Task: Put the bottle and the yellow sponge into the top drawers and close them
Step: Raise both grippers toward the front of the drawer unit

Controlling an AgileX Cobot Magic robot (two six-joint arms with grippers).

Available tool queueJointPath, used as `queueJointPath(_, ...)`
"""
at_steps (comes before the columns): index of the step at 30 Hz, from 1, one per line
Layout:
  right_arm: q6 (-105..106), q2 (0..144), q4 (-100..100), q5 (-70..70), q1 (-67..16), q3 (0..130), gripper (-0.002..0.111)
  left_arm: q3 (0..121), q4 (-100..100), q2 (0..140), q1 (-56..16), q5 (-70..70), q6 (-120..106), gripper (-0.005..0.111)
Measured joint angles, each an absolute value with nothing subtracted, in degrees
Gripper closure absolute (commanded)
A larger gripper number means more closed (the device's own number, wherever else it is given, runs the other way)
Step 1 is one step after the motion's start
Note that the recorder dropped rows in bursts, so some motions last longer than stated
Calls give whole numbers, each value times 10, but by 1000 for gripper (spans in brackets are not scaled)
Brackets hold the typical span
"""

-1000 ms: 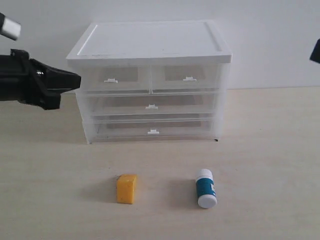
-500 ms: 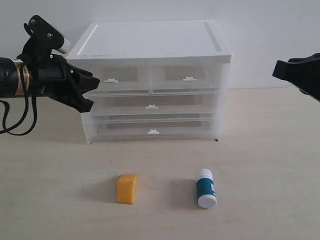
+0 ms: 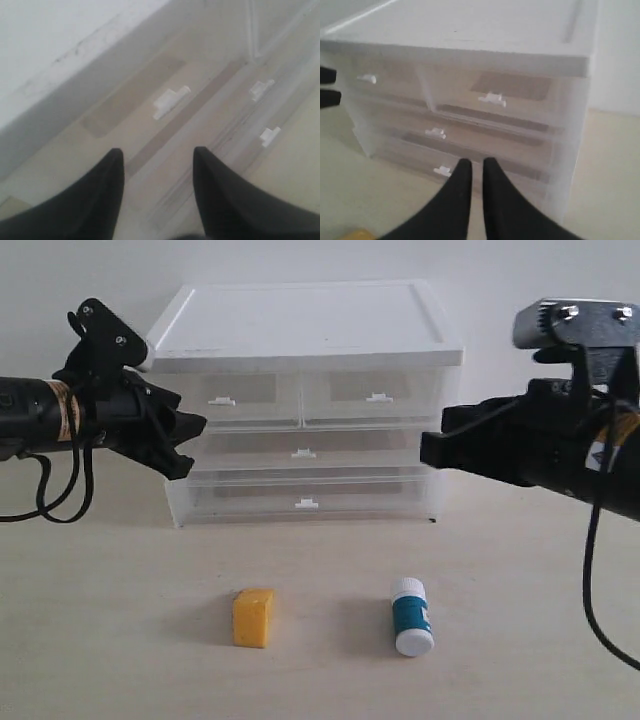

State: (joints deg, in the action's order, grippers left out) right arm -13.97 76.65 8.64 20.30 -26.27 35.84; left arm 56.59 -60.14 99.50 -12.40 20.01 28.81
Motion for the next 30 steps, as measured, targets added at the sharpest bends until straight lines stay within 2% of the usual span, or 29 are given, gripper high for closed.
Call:
queueJointPath(1,-97,777,107,204,-263,368,70,566,-596,997,-124,200,281,65)
queueJointPath(2,-15,794,139,208,-264,384,63,566,-579,1002,-124,200,266,65)
queueJointPath(8,384,898,160,191,-286,453,65,566,-544,1005,-124,223,236,65)
queueJointPath(11,596,936,77,208,-286,462,65,566,-540,1005,-124,226,233,65)
queueJointPath(14,723,941,19,245,-286,462,65,566,-540,1005,-124,226,233,65)
queueJointPath(18,790,947,0,274,-286,469,65,566,-540,1005,-124,227,231,65)
queueJointPath(30,815,1021,0,315,-286,516,65,566,-539,1005,-124,227,228,65)
